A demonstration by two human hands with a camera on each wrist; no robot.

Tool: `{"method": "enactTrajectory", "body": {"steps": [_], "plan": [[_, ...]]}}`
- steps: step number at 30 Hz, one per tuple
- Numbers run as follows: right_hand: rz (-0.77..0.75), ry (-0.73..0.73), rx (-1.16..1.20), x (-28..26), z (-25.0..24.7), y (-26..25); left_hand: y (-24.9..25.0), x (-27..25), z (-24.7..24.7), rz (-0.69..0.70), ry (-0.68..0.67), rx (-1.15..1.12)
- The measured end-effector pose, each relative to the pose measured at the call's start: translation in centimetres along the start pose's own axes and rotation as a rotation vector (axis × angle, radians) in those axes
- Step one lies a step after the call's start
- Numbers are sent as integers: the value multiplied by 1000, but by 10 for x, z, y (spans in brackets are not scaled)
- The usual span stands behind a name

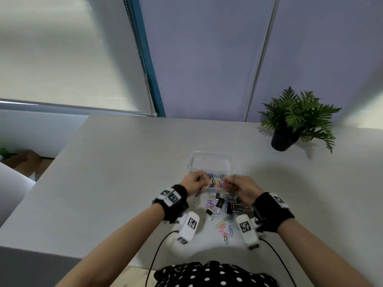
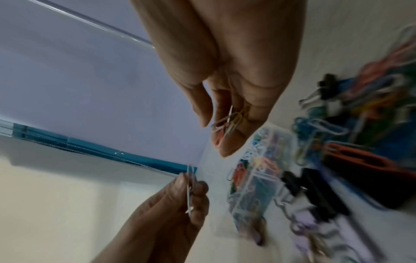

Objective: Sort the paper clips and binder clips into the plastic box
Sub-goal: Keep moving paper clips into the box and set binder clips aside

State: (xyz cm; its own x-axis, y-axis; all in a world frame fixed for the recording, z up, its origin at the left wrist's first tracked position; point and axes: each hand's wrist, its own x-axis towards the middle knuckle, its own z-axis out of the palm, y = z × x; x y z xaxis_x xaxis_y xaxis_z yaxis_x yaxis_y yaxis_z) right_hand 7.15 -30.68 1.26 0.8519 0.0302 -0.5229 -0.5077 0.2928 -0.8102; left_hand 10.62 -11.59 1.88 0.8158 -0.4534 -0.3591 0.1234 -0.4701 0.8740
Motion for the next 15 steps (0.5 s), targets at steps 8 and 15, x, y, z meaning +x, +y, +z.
{"method": "enactTrajectory", "body": {"steps": [8,15], "plan": [[-62,85,-372,35,20,-23,14,52,-13,-158,102,39],[-213,30,-849,13,21,-34,23,45,-12,-28,152,341]]}}
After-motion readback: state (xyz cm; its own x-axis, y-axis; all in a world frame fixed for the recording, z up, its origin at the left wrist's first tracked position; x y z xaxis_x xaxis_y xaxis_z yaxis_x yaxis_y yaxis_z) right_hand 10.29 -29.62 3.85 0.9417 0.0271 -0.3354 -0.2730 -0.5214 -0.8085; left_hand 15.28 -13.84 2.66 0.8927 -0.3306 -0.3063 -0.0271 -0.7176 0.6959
